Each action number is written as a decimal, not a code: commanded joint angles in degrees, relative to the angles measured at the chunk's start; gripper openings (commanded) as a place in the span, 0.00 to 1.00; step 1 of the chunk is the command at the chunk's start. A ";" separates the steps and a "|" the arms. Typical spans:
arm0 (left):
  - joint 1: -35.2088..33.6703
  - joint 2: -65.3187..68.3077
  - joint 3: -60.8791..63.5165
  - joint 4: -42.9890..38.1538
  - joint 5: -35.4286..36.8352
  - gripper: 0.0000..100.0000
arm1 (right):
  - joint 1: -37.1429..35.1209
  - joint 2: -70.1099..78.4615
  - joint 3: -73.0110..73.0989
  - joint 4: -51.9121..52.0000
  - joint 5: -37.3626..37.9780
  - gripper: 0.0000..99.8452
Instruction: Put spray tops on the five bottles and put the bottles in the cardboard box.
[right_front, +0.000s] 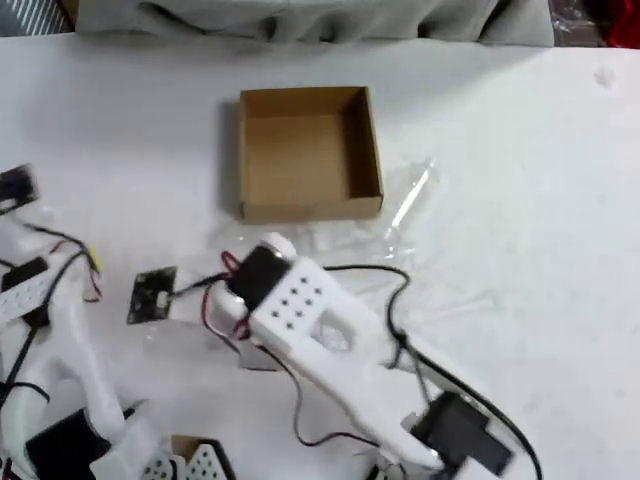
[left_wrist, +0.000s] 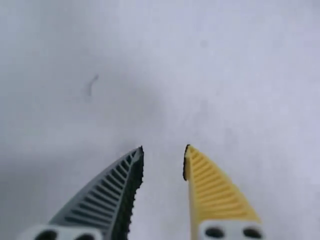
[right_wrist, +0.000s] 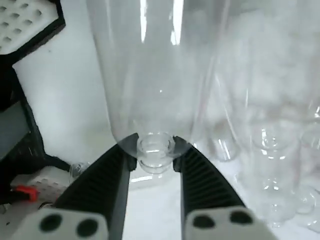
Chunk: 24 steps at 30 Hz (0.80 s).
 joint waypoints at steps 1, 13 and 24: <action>-3.65 0.22 -3.78 -2.55 9.93 0.14 | 0.57 4.18 -5.89 -0.75 0.79 0.02; -5.93 0.31 -3.52 -3.60 16.97 0.14 | 3.03 14.37 -15.65 -0.40 -1.23 0.20; -0.66 -0.31 -2.11 -3.16 5.80 0.14 | 18.07 -5.49 -8.09 4.09 -4.84 0.01</action>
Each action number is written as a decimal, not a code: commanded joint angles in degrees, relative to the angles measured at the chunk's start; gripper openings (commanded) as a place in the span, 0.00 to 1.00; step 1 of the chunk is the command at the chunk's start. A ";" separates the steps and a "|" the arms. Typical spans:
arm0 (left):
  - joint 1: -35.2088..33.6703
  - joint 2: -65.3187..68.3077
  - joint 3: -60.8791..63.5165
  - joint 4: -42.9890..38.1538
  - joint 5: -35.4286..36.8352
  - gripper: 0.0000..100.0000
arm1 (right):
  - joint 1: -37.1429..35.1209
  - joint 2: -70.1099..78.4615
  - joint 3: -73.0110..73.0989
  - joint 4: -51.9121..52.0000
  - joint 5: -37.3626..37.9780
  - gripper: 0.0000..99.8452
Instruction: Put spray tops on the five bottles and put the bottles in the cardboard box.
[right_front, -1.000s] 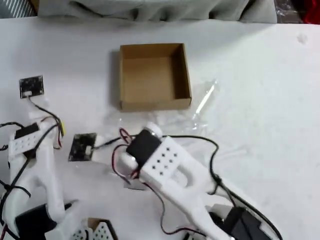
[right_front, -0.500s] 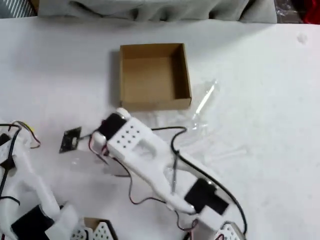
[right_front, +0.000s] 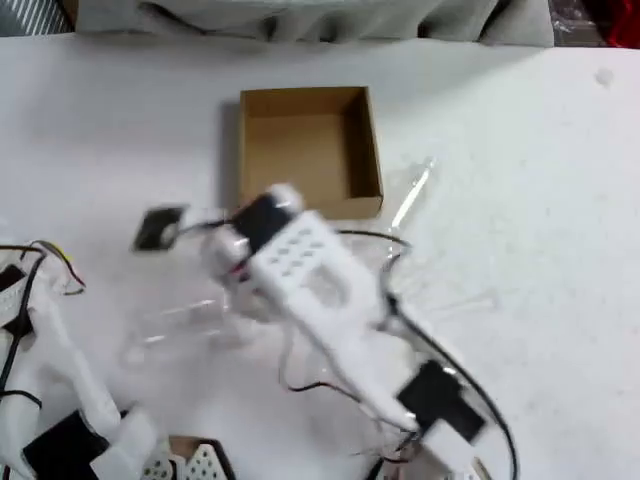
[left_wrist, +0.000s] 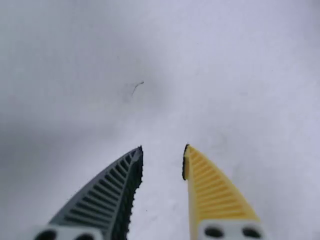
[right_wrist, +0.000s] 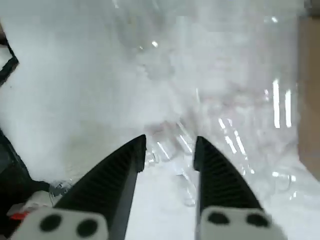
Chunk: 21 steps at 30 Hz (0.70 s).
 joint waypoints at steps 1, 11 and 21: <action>3.65 -0.31 -1.67 -0.88 -8.70 0.14 | 9.10 -11.65 5.10 2.07 -2.20 0.03; 6.55 -1.19 -4.13 4.92 -15.30 0.14 | 35.03 -31.87 28.31 -0.22 -1.85 0.02; 16.40 -17.63 -4.57 19.08 -46.95 0.14 | 55.25 -41.71 59.43 -26.15 -6.95 0.02</action>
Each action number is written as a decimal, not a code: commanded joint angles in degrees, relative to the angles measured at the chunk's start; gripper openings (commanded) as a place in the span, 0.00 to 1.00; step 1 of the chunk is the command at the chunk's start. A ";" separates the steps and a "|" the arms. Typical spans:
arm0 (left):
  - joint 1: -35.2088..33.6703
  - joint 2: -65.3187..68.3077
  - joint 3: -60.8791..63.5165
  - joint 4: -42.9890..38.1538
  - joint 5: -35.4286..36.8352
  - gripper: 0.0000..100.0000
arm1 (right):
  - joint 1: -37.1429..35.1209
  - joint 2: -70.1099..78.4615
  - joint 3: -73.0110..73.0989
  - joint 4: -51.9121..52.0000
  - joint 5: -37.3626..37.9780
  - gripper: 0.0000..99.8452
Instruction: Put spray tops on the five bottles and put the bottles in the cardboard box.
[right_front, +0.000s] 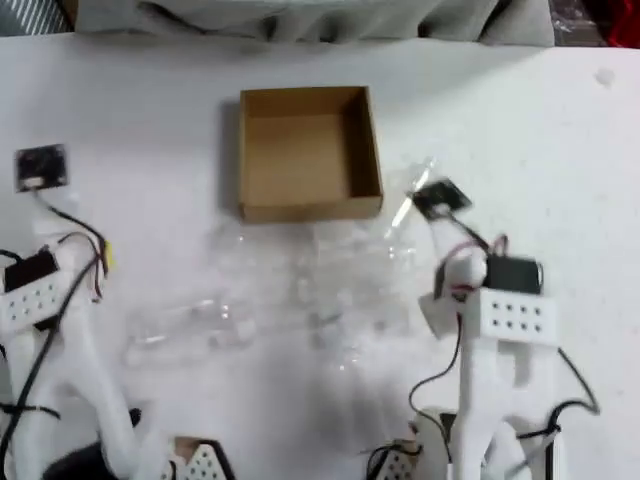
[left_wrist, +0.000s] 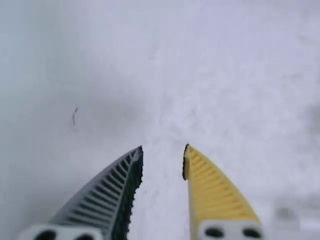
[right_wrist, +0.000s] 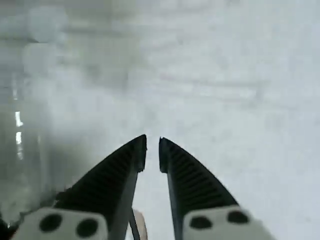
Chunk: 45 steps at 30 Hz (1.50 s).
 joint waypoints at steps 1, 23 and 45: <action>5.67 -6.81 -3.08 7.82 -18.11 0.14 | 4.62 -3.12 8.00 -10.07 -6.15 0.02; 28.35 -8.84 1.58 23.65 -48.26 0.25 | 8.40 -3.74 20.48 -29.41 -10.55 0.02; 33.10 -8.75 18.46 -2.02 -42.99 0.31 | 5.76 -3.65 21.98 -33.10 -10.37 0.02</action>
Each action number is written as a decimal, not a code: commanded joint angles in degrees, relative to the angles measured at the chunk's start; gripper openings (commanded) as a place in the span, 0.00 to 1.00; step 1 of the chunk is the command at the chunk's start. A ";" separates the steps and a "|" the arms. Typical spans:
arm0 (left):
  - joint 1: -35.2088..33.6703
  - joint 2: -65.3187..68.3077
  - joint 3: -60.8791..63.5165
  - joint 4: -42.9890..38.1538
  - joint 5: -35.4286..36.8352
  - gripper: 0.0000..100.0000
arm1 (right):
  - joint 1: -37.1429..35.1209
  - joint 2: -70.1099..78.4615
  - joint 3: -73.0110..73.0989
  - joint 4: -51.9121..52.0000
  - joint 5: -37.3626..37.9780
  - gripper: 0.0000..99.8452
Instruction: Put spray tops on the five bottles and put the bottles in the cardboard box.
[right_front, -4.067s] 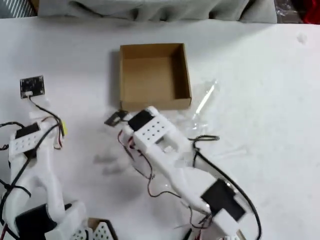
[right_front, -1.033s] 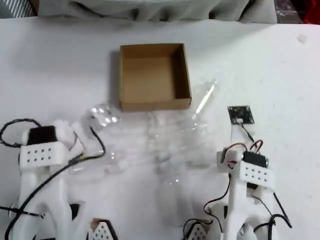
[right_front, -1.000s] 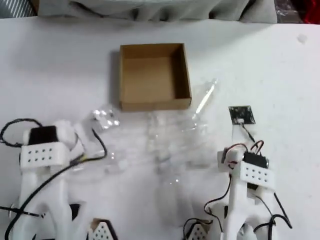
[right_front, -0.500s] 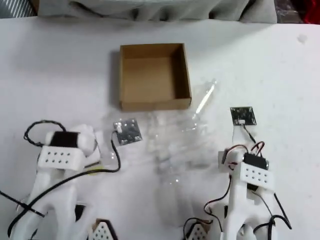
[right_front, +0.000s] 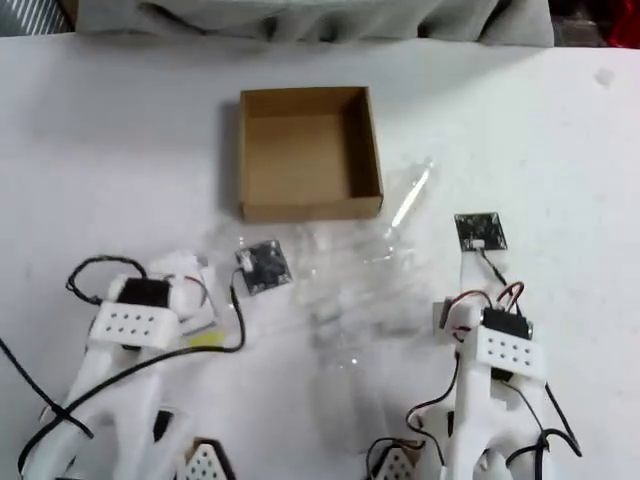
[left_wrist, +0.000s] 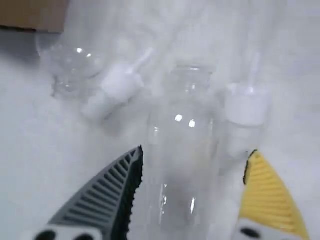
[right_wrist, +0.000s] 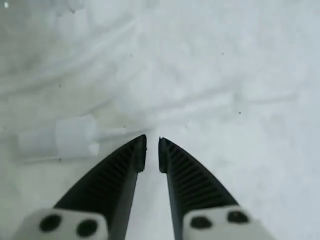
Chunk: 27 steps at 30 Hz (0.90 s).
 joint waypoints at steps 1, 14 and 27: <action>1.19 -1.36 1.32 -4.22 0.88 0.31 | -0.48 -0.92 -0.18 -1.63 0.26 0.02; 1.45 -1.27 1.85 -5.98 0.79 0.30 | -2.15 -0.92 0.35 -1.63 1.58 0.02; -4.79 -1.27 0.79 -0.35 15.91 0.26 | -2.15 -0.92 0.35 -1.63 1.58 0.02</action>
